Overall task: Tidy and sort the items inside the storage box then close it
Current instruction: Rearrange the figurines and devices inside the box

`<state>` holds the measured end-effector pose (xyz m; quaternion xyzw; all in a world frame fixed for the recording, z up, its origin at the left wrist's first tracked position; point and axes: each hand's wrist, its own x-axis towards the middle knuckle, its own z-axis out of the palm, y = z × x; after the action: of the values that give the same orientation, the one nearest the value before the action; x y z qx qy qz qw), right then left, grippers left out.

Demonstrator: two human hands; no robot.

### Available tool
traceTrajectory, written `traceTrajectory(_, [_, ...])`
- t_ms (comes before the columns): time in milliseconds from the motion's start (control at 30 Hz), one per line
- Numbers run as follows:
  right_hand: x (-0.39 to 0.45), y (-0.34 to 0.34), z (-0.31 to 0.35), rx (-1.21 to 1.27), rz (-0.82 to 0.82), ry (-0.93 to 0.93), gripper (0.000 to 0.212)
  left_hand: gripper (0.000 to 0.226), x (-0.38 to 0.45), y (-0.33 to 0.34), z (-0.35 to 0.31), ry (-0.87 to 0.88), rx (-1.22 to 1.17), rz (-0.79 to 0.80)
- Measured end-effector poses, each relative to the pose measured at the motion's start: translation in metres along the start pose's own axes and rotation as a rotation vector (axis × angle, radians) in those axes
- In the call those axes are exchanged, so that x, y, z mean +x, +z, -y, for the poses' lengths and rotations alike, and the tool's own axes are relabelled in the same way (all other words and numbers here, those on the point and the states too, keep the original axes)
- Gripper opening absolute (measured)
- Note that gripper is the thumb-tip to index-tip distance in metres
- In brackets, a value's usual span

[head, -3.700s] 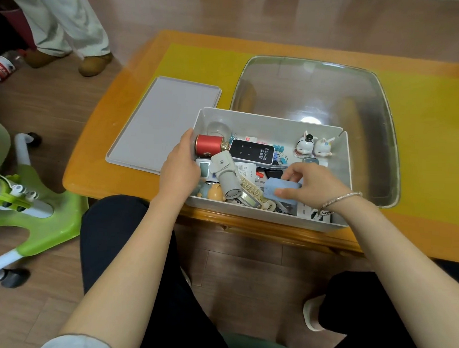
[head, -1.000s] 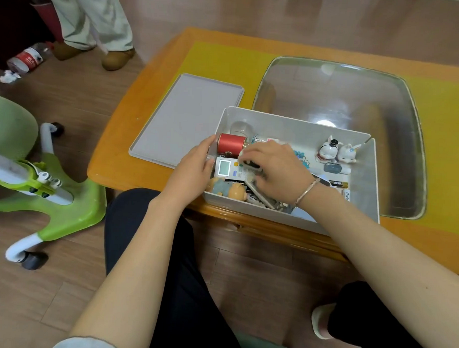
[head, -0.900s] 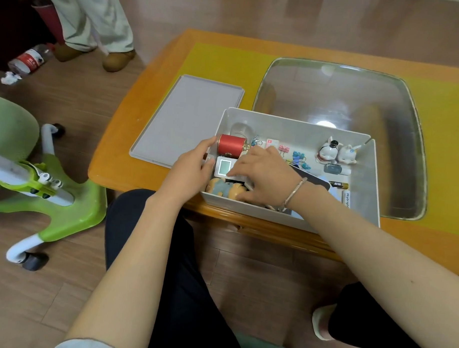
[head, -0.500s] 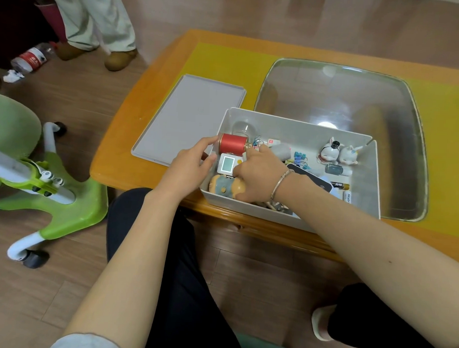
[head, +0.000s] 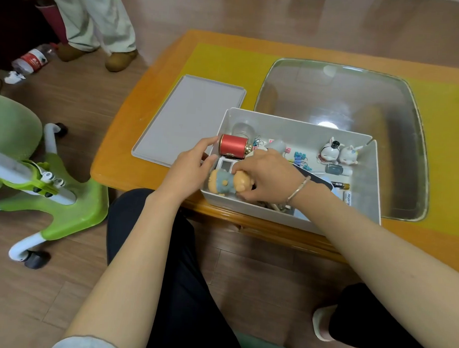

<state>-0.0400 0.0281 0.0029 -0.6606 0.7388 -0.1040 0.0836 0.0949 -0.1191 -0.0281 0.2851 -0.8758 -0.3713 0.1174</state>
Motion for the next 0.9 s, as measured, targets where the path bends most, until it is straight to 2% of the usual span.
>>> traceTrajectory(100, [-0.023,-0.018,-0.014,0.123,-0.138,0.041,0.035,0.038,0.004,-0.001,-0.005,0.017,0.01,-0.04])
traceTrajectory(200, [-0.051,-0.034,-0.036,0.179,-0.311,0.137,0.042,0.033,0.013,0.001,-0.016,0.008,0.151,-0.139])
traceTrajectory(267, [-0.068,-0.042,-0.054,0.203,-0.401,0.235,0.042,0.029,0.017,0.006,-0.03,0.074,0.205,-0.222])
traceTrajectory(333, [-0.082,-0.046,-0.072,0.215,-0.428,0.363,0.044,0.025,0.023,0.015,-0.047,0.193,0.192,-0.237])
traceTrajectory(433, [-0.098,-0.044,-0.097,0.275,-0.463,0.536,0.045,0.028,0.036,0.038,-0.073,0.315,0.205,-0.061])
traceTrajectory(567, [-0.104,-0.032,-0.109,0.433,-0.522,0.629,0.044,0.039,0.057,0.065,-0.092,0.276,0.329,0.167])
traceTrajectory(767, [-0.106,-0.021,-0.113,0.539,-0.595,0.648,0.04,0.054,0.08,0.078,-0.1,0.207,0.605,0.276])
traceTrajectory(900, [-0.108,-0.018,-0.116,0.536,-0.615,0.663,0.039,0.05,0.083,0.08,-0.102,0.235,0.527,0.302])
